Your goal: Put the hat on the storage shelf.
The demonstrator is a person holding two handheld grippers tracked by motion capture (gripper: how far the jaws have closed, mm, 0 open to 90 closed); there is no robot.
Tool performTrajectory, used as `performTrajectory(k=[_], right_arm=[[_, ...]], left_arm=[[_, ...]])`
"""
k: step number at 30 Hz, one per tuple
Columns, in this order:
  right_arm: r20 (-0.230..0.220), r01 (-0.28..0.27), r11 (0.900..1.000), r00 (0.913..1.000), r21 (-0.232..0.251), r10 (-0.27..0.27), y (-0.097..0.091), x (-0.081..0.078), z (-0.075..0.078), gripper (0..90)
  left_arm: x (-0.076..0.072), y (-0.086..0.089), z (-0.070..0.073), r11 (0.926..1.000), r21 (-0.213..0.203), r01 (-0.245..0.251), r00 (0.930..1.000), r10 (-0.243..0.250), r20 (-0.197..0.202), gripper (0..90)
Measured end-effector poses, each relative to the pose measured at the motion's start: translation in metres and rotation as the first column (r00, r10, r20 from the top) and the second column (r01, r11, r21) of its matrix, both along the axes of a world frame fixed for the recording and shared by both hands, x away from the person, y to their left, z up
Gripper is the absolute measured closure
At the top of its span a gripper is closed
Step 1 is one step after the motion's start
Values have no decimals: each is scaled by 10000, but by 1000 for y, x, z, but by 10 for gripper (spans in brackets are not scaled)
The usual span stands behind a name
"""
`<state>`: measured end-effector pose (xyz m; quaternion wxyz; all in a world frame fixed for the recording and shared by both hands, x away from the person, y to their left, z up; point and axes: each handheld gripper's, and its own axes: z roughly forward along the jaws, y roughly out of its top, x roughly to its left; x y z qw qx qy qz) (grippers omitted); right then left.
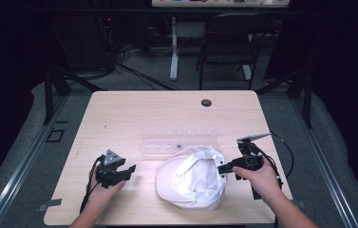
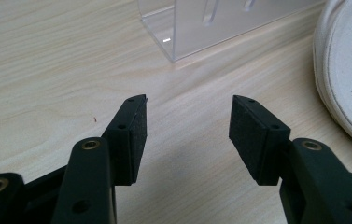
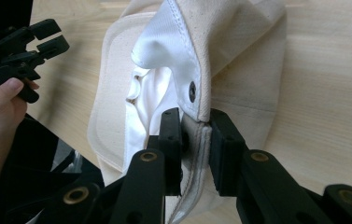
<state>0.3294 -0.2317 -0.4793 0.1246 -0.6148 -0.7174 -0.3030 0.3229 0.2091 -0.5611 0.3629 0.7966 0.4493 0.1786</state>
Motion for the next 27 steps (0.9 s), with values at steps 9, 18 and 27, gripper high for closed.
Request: performTrajectory(k=[9, 18, 27], right_arm=[[288, -259, 9973, 9992, -680, 279, 2, 3, 6, 777], [95, -175, 9956, 9998, -920, 184, 5, 3, 10, 797], [20, -142, 9927, 9999, -1197, 145, 8, 3, 18, 804]], left_arm=[[0, 0, 0, 10000, 12, 7, 10000, -7, -9, 467], [0, -1, -1, 10000, 20, 11, 10000, -11, -1, 467], [-1, -1, -1, 10000, 46, 35, 10000, -35, 7, 467]])
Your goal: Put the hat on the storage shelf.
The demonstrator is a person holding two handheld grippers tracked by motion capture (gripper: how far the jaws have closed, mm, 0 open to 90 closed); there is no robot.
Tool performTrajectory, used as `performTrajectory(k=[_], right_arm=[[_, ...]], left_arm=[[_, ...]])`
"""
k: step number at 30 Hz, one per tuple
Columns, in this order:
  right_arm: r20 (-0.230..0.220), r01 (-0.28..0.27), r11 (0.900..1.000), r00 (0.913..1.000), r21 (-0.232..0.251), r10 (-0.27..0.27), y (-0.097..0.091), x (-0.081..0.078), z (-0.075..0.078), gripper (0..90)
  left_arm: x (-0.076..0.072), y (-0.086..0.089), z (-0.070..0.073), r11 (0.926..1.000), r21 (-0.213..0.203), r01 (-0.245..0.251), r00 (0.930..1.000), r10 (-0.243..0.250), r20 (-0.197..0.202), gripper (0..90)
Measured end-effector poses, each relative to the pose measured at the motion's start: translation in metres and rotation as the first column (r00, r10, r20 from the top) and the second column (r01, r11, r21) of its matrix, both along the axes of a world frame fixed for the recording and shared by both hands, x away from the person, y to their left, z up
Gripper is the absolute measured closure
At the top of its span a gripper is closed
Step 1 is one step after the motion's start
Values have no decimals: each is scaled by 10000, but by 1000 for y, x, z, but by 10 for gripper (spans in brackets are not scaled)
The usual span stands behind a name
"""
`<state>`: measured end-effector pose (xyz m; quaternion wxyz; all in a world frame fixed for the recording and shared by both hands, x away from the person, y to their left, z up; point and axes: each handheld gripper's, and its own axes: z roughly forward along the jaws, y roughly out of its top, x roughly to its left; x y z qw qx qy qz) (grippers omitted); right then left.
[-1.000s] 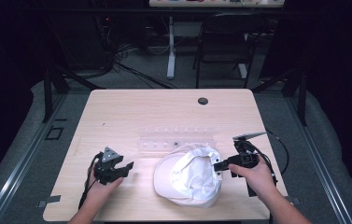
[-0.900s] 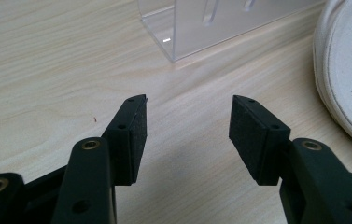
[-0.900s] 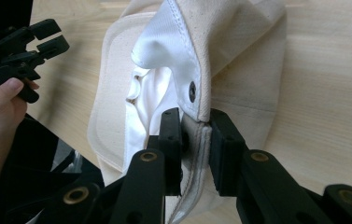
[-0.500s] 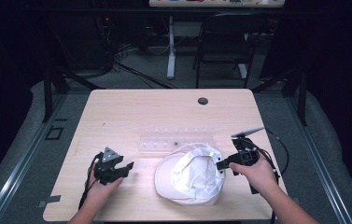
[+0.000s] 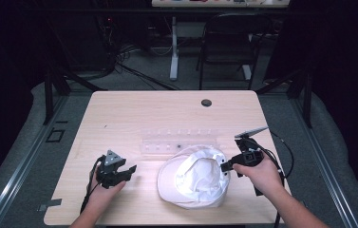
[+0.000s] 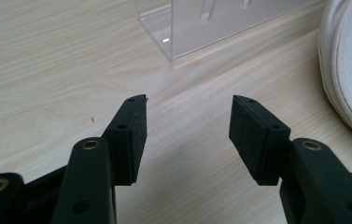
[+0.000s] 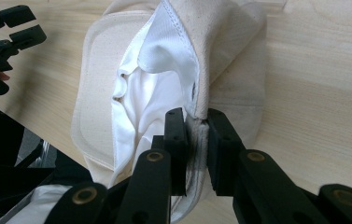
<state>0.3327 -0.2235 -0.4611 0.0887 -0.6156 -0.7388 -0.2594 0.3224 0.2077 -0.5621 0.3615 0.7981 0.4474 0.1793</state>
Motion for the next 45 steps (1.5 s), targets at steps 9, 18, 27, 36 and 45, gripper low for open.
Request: performTrajectory(k=[9, 18, 27, 36, 45], right_arm=[[-153, -100, 9999, 9998, 140, 102, -2, 2, 15, 811], [-50, 42, 9999, 10000, 147, -41, -9, 1, 26, 815], [-60, 83, 9972, 10000, 746, -79, -16, -2, 37, 818], [-30, -34, 9850, 10000, 1725, 39, -14, -3, 48, 821], [418, -399, 9553, 9987, 2930, 289, -7, -8, 59, 823]], left_arm=[[0, 0, 0, 10000, 25, 21, 10000, -21, 3, 465], [0, 0, 0, 10000, 46, 21, 10000, -21, 7, 464], [0, -1, -1, 10000, 80, 47, 10000, -47, 35, 464], [-1, -2, 0, 10000, 55, 35, 10000, -36, 34, 464], [-1, -2, 0, 9999, 113, 63, 10000, -64, 41, 464]])
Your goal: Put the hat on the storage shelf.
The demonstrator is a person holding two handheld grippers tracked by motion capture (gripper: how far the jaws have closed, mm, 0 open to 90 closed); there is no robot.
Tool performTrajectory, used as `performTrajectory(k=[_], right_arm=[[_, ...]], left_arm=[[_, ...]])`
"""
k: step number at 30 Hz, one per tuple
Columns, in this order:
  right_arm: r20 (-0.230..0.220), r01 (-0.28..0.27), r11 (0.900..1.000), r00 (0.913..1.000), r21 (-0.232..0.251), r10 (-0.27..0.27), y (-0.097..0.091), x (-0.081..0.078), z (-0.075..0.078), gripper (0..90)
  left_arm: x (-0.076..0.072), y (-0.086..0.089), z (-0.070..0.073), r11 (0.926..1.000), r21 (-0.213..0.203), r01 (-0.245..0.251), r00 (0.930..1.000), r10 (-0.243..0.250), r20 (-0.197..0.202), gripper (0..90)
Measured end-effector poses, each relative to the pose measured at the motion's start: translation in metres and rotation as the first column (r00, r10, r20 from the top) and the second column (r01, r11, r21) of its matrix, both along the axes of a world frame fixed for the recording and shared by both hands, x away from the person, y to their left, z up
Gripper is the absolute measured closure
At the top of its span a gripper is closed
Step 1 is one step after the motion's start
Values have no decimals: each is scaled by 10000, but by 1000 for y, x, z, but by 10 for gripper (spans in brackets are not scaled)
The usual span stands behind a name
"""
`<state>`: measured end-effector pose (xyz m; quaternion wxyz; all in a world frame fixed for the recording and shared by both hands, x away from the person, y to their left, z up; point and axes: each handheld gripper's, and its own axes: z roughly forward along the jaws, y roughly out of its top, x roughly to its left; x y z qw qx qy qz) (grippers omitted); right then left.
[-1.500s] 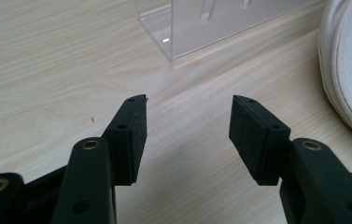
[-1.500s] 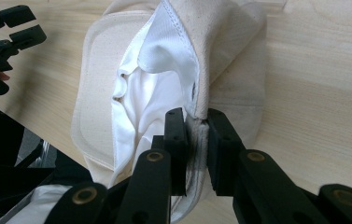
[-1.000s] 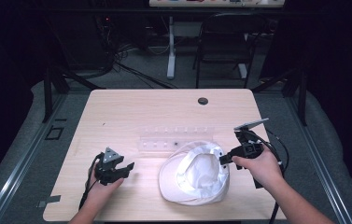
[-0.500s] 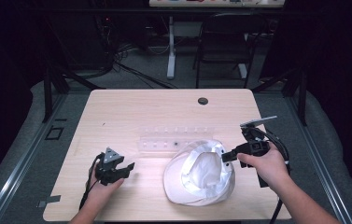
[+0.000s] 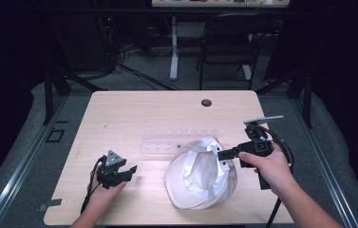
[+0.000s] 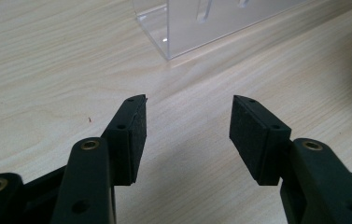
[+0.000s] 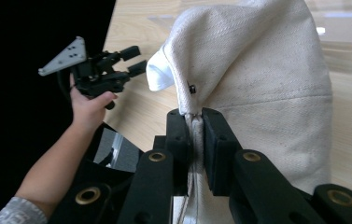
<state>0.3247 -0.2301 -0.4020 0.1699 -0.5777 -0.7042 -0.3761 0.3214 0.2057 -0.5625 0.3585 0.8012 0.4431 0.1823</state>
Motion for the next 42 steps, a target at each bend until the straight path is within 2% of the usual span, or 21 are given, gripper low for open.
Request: performTrajectory(k=[5, 7, 10, 15, 22, 37, 42], right_arm=[[257, 41, 9992, 9997, 401, -51, 2, -1, 5, 823], [286, 66, 9975, 9996, 706, -86, 2, 0, 7, 824], [385, 72, 9964, 9992, 840, -105, 2, 1, 11, 824], [495, 27, 9961, 9988, 879, -71, 3, 1, 17, 824], [943, -45, 9938, 9955, 1107, -60, 3, -1, 32, 824], [1112, 300, 9893, 9927, 1428, -462, -1, 5, 37, 825], [1480, 219, 9852, 9879, 1700, -475, 5, 8, 42, 825]], left_arm=[[0, 0, 0, 10000, -24, -13, 10000, 13, 9, 464], [0, -1, 0, 10000, -19, -12, 10000, 12, 6, 464], [0, -1, 0, 10000, -31, -7, 10000, 7, 28, 464], [0, -1, -1, 10000, -21, 4, 10000, -4, 18, 464], [-2, -4, 0, 10000, -24, 79, 10000, -79, 20, 460], [-7, -16, 3, 9989, -74, 461, 9987, -460, 212, 455], [-10, -22, 7, 9977, -169, 661, 9973, -656, 318, 456]])
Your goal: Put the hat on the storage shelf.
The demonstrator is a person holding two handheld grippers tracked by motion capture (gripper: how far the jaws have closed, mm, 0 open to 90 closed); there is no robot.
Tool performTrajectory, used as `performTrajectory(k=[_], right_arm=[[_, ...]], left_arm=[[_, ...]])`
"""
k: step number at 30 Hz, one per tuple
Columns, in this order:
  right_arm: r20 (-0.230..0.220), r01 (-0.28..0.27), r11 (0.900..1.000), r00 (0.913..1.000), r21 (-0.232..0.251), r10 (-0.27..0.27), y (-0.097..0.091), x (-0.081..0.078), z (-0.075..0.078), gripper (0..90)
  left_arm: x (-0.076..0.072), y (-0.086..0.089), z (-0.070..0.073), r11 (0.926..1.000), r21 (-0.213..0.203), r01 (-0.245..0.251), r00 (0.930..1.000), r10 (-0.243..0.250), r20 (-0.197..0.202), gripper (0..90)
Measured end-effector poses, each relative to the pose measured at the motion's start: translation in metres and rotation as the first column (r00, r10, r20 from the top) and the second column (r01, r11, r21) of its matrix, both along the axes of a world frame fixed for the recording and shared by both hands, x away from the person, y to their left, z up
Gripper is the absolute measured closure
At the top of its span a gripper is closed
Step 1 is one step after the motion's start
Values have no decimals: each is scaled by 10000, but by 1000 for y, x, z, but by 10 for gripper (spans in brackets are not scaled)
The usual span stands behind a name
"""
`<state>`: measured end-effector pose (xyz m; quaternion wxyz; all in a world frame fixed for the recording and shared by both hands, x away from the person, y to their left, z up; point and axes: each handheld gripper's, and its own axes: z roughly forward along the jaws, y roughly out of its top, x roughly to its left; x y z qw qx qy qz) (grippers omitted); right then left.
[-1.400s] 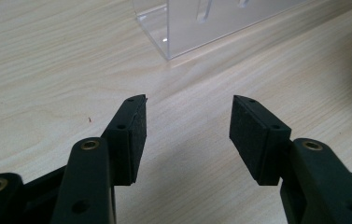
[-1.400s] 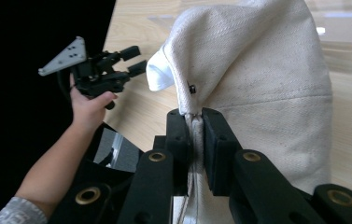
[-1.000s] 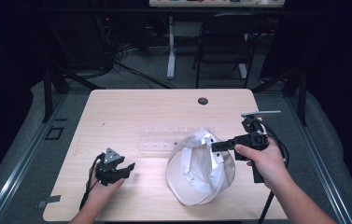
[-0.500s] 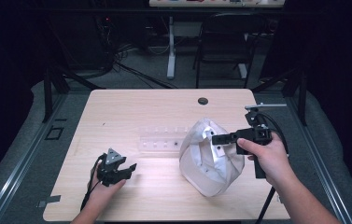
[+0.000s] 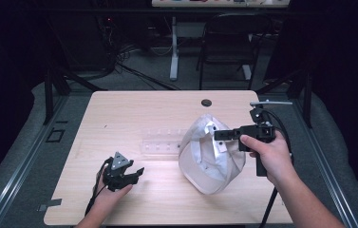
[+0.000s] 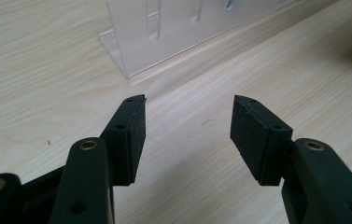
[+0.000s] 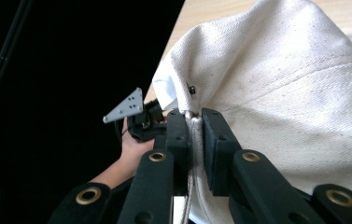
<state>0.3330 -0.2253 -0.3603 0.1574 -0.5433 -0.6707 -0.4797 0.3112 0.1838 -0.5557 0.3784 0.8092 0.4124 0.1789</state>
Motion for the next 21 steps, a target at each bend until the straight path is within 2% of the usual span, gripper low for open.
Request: performTrajectory(k=[5, 7, 11, 14, 16, 17, 18, 19, 21], right_arm=[[123, 7, 9996, 9999, 287, -11, 4, 4, 2, 825], [247, 16, 9978, 9997, 662, -33, 6, 8, 4, 825], [327, -27, 9958, 9995, 910, -2, 8, 11, 7, 825], [437, 1, 9928, 9990, 1196, -54, 13, 16, 10, 825], [447, -31, 9921, 9990, 1254, -26, 15, 19, 11, 825], [447, -31, 9921, 9990, 1254, -26, 15, 19, 11, 825], [424, 34, 9916, 9991, 1290, -89, 19, 23, 13, 825], [438, 29, 9921, 9990, 1250, -85, 20, 25, 13, 825], [438, 40, 9920, 9990, 1259, -95, 22, 26, 14, 826]], left_arm=[[-4, -7, 3, 9995, -64, 295, 9995, -294, 83, 455], [-7, -12, 5, 9989, -33, 462, 9987, -461, 222, 455], [-11, -20, 12, 9968, 67, 793, 9955, -795, 515, 449], [-14, -27, 18, 9951, -28, 988, 9925, -983, 720, 429], [-18, -35, 25, 9912, -58, 1323, 9870, -1312, 925, 421], [-18, -35, 25, 9912, -58, 1323, 9870, -1312, 925, 421], [-21, -42, 30, 9870, -67, 1607, 9815, -1591, 1062, 421], [-21, -42, 30, 9870, -67, 1607, 9815, -1591, 1062, 421], [-24, -49, 34, 9829, -151, 1837, 9766, -1807, 1166, 421]])
